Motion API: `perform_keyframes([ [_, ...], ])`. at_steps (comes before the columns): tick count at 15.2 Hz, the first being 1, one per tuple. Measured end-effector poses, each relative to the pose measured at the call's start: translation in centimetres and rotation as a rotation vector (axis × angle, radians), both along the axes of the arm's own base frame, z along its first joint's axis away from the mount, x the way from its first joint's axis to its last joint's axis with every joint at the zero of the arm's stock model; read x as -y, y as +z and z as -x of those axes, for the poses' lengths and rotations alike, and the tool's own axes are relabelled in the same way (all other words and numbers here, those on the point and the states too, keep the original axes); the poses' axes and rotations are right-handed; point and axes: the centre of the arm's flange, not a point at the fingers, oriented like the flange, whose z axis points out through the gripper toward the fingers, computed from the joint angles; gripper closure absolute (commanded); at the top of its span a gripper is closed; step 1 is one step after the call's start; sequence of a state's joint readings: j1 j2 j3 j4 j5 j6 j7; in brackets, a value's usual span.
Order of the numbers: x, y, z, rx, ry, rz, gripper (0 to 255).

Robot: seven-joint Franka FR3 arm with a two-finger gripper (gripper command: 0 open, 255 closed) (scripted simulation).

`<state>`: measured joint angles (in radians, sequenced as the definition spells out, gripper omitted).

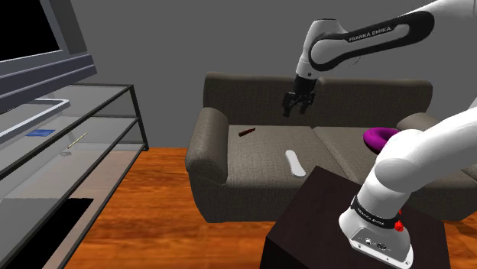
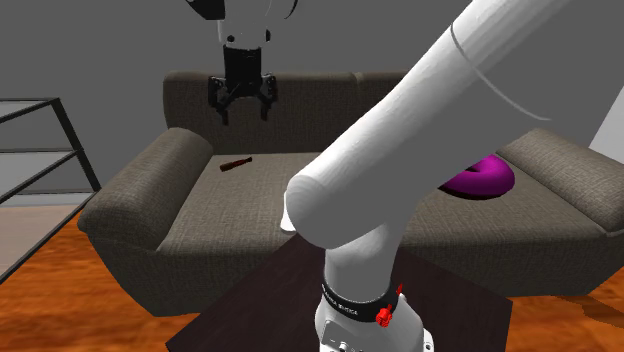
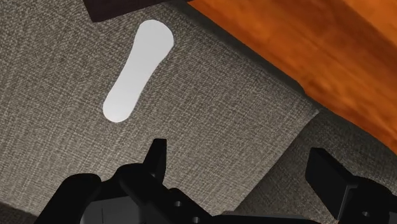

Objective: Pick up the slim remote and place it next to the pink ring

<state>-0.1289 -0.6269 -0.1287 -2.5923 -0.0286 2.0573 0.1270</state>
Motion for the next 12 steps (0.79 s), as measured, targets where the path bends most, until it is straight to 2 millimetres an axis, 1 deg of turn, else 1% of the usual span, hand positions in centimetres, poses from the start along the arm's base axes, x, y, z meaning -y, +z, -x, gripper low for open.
perform_keyframes([
  [5,2.4,-6.2,-0.8,-0.020,-0.086,-0.001,0],
  [7,3.6,-8.1,-0.9,-0.027,-0.121,-0.002,0],
  [8,4.5,-9.5,-0.8,-0.031,-0.138,-0.002,0],
  [10,5.2,-11.7,-1.1,-0.038,-0.173,-0.003,0],
  [12,6.7,-14.5,-1.2,-0.047,-0.207,-0.003,0],
])
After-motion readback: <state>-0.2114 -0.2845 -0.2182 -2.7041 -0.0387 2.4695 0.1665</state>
